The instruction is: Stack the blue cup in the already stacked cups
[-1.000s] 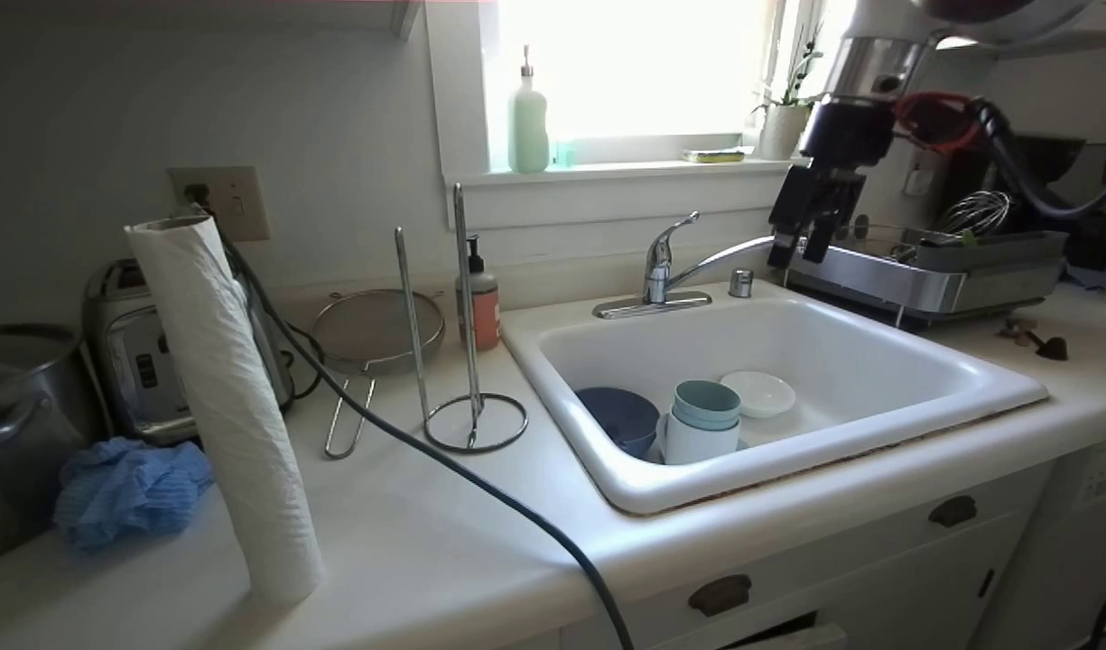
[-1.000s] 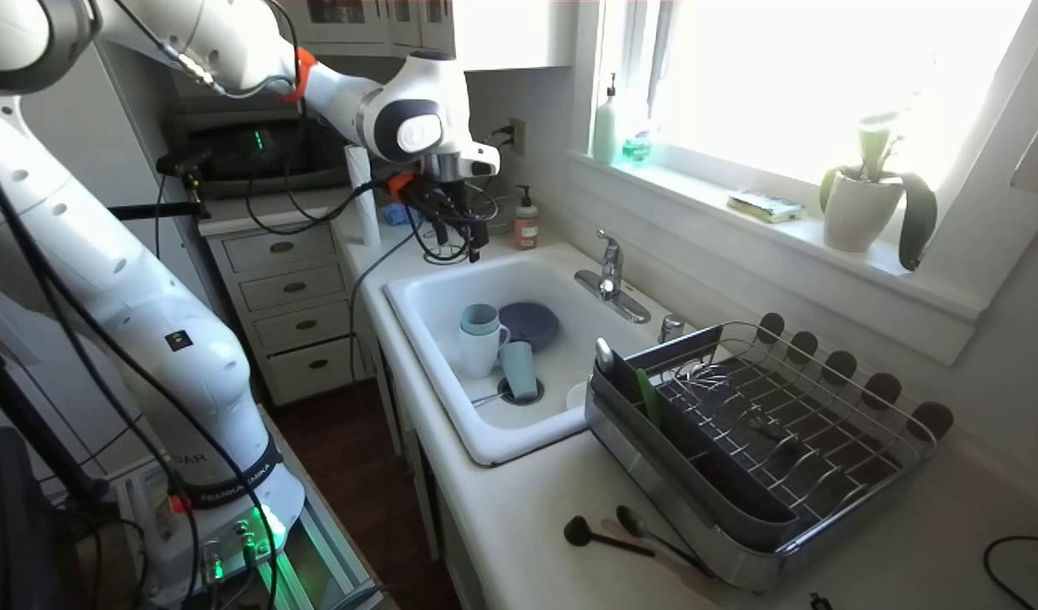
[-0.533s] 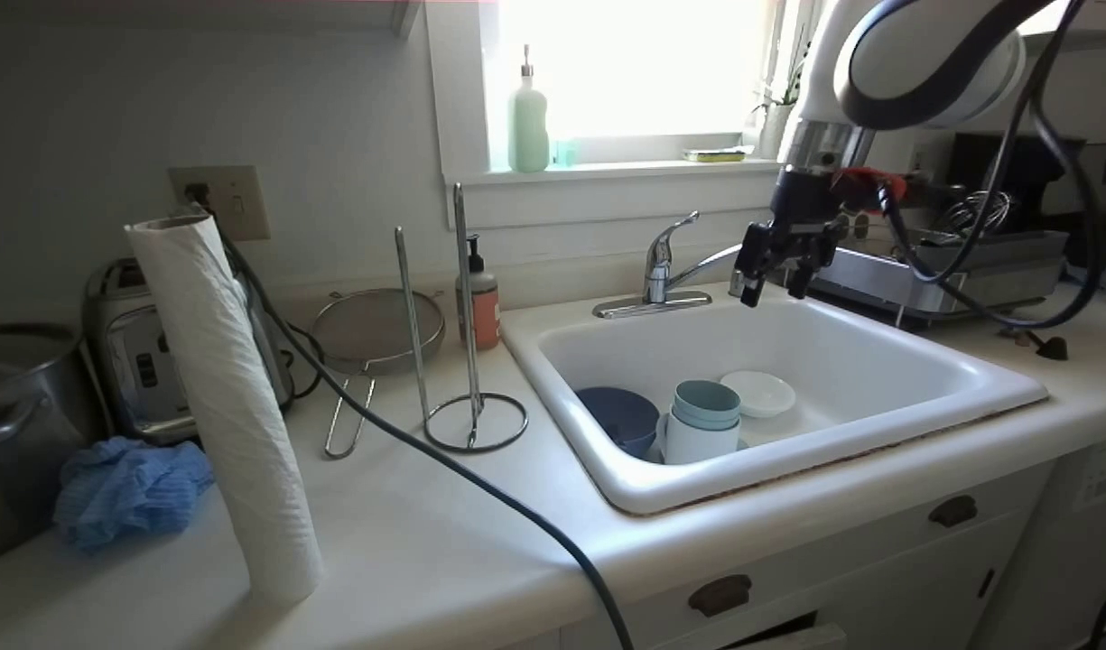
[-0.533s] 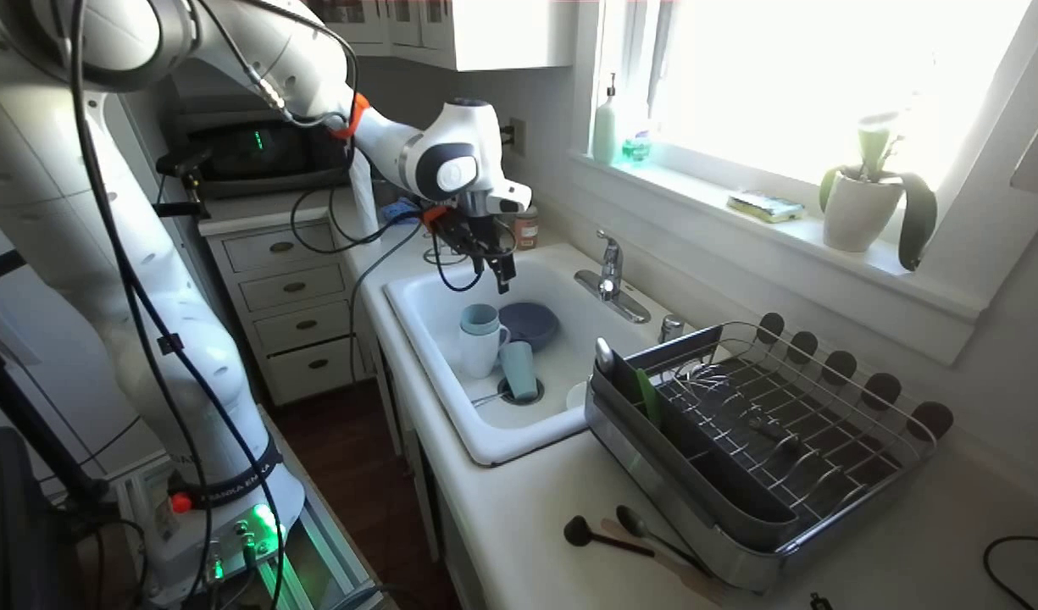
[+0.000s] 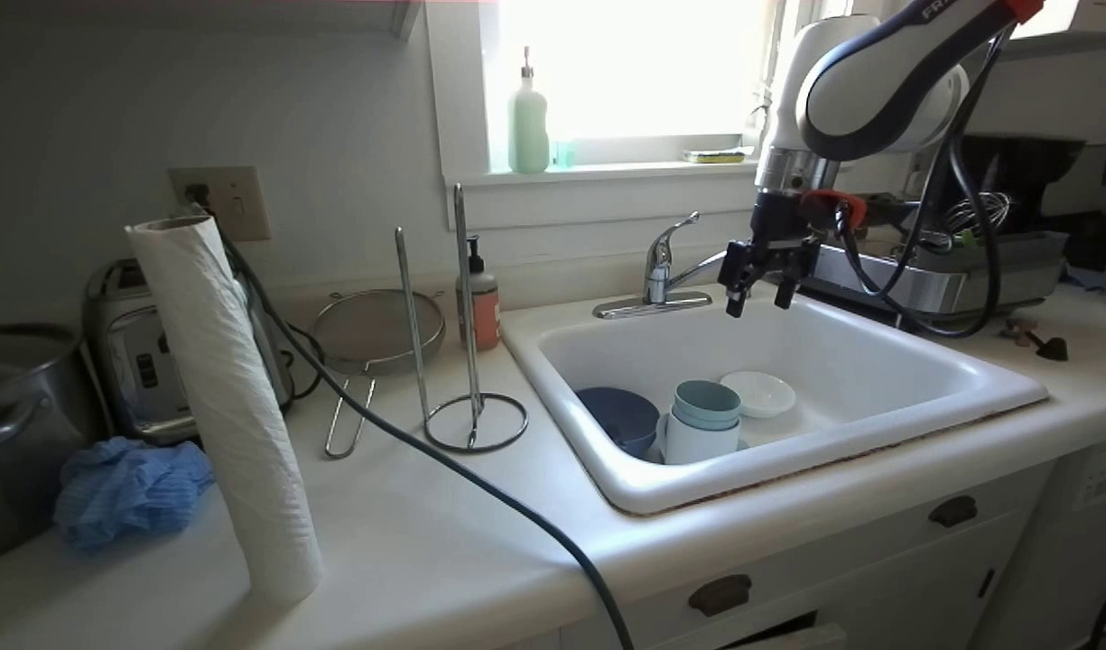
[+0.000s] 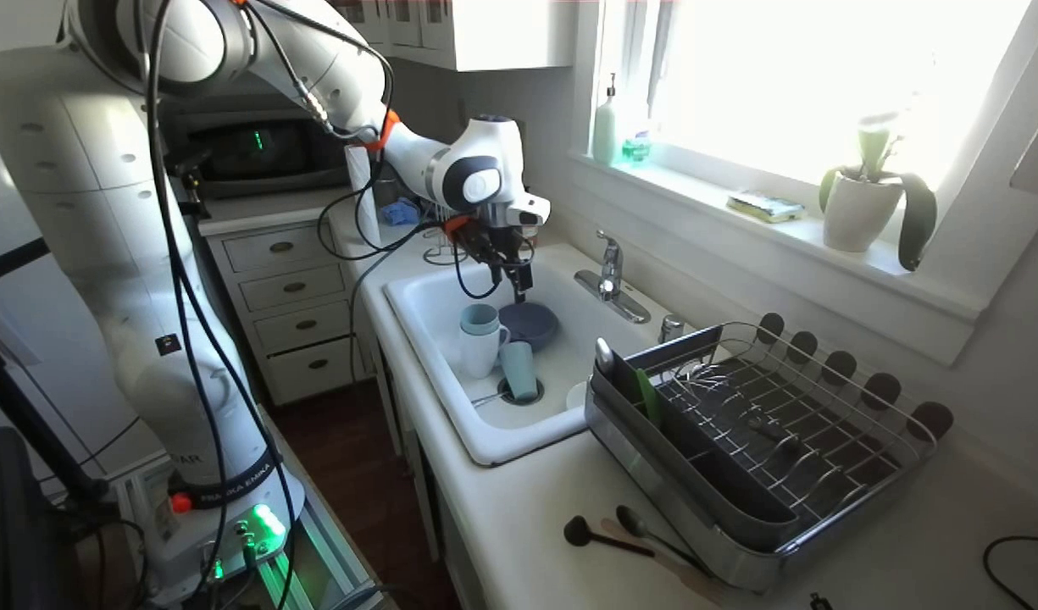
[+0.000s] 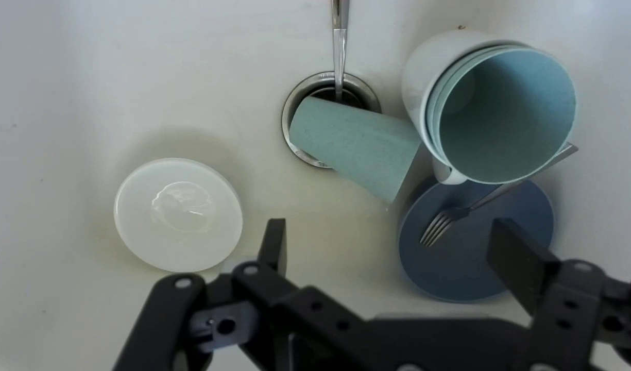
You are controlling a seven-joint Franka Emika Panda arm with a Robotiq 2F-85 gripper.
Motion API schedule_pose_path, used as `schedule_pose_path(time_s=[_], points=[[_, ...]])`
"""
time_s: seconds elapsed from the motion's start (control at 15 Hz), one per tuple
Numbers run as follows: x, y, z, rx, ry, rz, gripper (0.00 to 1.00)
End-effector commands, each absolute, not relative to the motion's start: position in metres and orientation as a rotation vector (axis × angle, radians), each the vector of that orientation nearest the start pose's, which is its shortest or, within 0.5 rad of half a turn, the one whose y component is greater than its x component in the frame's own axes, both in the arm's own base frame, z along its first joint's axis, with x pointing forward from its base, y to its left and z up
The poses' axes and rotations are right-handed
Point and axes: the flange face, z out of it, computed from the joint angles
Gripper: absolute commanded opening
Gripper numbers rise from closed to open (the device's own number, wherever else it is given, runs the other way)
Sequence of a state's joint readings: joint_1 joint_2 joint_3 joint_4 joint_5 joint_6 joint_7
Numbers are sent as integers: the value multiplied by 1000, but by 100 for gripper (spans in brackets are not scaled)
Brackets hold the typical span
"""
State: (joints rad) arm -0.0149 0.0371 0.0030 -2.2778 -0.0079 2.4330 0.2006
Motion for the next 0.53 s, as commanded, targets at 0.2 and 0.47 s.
schedule_pose_path(time_s=[0.2, 0.47], points=[[553, -7, 332, -3117, 375, -130, 100], [586, -6, 303, -3139, 468, -42, 100]])
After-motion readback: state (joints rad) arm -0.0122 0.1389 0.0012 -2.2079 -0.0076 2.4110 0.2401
